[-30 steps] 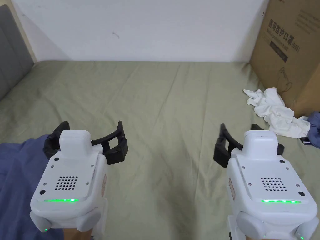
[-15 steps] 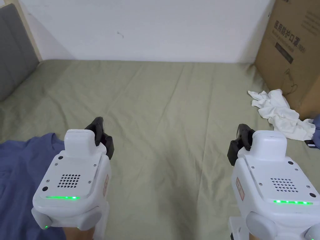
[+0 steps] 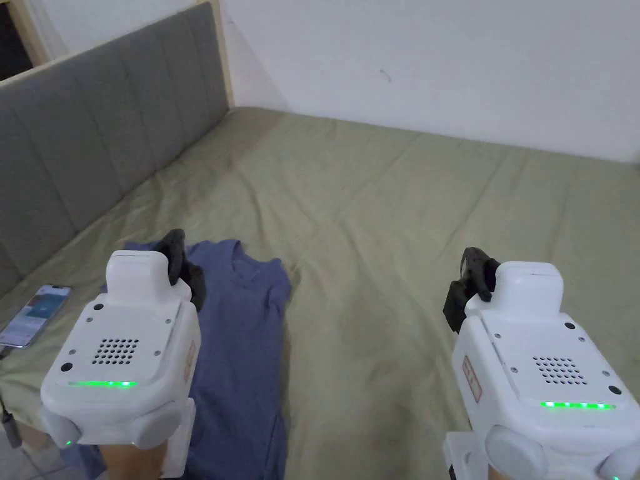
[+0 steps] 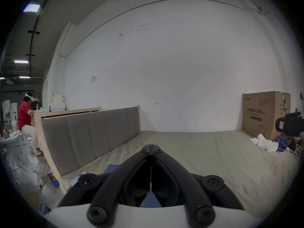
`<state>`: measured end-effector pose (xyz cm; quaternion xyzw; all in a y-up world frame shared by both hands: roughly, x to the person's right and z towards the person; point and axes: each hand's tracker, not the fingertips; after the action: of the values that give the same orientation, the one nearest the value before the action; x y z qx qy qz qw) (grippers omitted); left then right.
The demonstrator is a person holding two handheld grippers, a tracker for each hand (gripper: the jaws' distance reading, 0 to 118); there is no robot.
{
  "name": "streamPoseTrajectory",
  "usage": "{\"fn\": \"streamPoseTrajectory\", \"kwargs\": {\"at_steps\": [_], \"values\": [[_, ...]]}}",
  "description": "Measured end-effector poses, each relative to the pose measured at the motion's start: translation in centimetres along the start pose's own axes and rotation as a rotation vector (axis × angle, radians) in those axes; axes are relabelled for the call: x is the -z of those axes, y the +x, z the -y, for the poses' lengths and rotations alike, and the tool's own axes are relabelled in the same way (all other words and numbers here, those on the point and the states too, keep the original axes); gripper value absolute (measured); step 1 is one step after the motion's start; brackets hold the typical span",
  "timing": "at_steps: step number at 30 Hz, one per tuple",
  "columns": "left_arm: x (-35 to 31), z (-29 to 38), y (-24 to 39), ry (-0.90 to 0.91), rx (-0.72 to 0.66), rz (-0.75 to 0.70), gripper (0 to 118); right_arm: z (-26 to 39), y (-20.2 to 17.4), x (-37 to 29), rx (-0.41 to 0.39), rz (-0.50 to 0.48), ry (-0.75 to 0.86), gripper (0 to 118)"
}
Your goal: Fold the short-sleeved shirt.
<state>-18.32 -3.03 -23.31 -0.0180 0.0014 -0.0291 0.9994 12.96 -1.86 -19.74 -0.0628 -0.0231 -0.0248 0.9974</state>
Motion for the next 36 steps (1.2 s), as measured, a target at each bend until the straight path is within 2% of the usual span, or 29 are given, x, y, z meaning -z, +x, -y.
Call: {"fn": "streamPoseTrajectory", "kwargs": {"at_steps": [7, 14, 18, 22, 34, 35, 36], "values": [[-2.2, 0.4, -7.0, -0.027, 0.021, -0.159, 3, -0.3, -7.1, 1.5, 0.003, -0.184, -0.009, 2], [-3.8, 0.7, -10.7, -0.045, 0.026, -0.242, 3, 0.1, -10.5, 2.5, 0.001, -0.264, -0.023, 2], [-3.9, 1.0, -11.7, -0.068, -0.001, -0.256, 3, 0.3, -10.7, 2.7, -0.007, -0.281, -0.028, 2], [-3.0, 1.6, -12.1, -0.140, -0.043, -0.210, 3, 0.4, -10.2, 3.0, -0.013, -0.279, -0.034, 2], [7.4, 5.8, -9.1, -0.547, -0.133, -0.056, 4, 1.0, -6.3, 4.4, -0.025, -0.188, -0.061, 2], [8.4, 6.2, -8.7, -0.591, -0.133, -0.052, 11, 1.1, -6.0, 4.5, -0.024, -0.179, -0.065, 2], [9.4, 6.8, -8.2, -0.624, -0.133, -0.040, 28, 1.2, -5.6, 4.6, -0.024, -0.169, -0.069, 2]]}}
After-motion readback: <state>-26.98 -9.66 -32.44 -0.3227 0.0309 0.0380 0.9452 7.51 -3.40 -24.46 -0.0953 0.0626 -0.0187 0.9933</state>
